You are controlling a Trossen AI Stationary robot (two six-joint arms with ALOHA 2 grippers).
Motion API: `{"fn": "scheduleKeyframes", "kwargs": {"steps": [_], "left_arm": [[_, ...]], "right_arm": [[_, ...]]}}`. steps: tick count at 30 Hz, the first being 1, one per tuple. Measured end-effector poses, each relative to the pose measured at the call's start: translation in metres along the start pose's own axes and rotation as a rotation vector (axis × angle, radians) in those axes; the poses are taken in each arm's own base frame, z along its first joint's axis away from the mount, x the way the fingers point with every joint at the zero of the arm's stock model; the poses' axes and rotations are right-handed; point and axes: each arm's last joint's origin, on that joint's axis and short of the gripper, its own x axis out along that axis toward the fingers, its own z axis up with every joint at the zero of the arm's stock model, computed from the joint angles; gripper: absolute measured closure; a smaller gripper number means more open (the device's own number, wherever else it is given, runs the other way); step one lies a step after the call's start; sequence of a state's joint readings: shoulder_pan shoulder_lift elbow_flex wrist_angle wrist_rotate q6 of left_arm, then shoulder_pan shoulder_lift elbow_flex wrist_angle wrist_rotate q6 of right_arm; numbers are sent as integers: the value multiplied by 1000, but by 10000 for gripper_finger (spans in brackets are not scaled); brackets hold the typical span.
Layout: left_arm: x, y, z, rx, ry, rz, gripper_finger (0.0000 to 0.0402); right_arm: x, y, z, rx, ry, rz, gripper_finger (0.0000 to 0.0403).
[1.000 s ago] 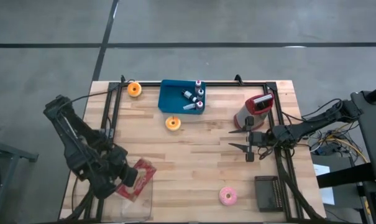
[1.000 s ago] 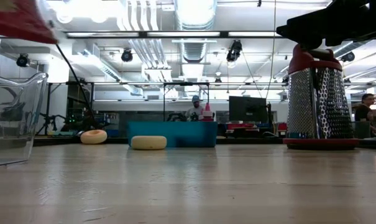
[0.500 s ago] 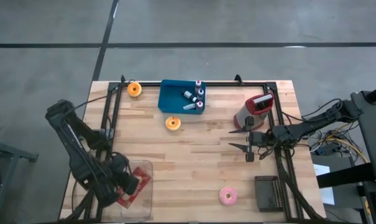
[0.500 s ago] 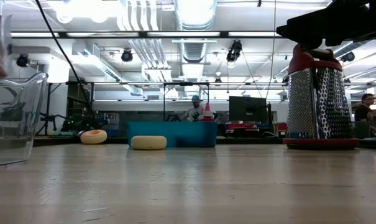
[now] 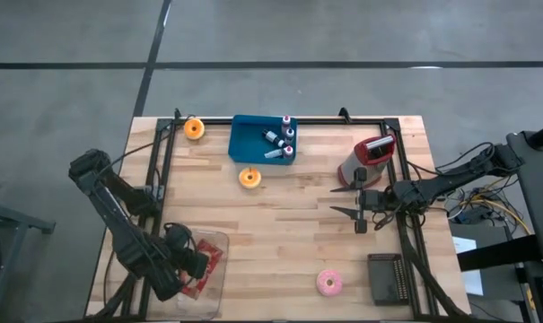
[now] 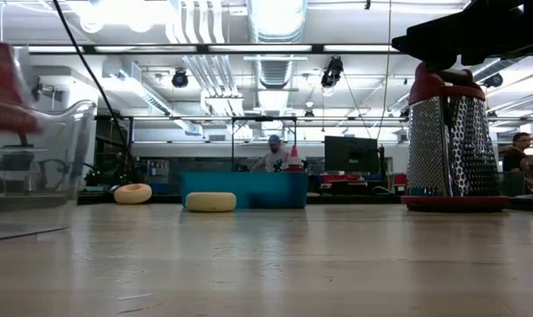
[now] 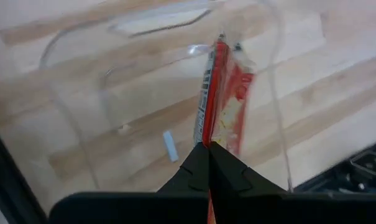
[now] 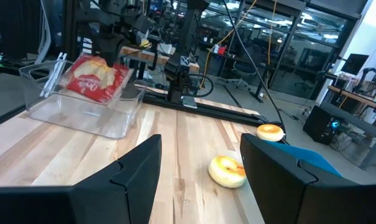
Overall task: Pick & Place Food Item
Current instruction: Put the red popcorn bag into the transparent bin
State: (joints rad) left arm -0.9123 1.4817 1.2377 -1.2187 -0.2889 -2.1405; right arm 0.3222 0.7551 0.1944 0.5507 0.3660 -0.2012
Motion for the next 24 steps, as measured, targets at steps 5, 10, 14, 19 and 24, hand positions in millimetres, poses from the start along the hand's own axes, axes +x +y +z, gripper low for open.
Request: {"fn": "scheduleKeyframes", "kwargs": {"steps": [5,10,14,19,24], "left_arm": [[5,0,-4,-44,27,47,401],[6,-1,-4,-48,23,50,401],[6,-1,-4,-46,16,44,400],[5,-1,-3,-38,7,31,383],[5,-1,-3,-35,4,27,344]], "right_arm": [[0,0,0,0,0,1,186],[0,0,0,0,0,0,186],[0,0,0,0,0,0,186],[0,0,0,0,0,0,186],[0,0,0,0,0,0,186]]}}
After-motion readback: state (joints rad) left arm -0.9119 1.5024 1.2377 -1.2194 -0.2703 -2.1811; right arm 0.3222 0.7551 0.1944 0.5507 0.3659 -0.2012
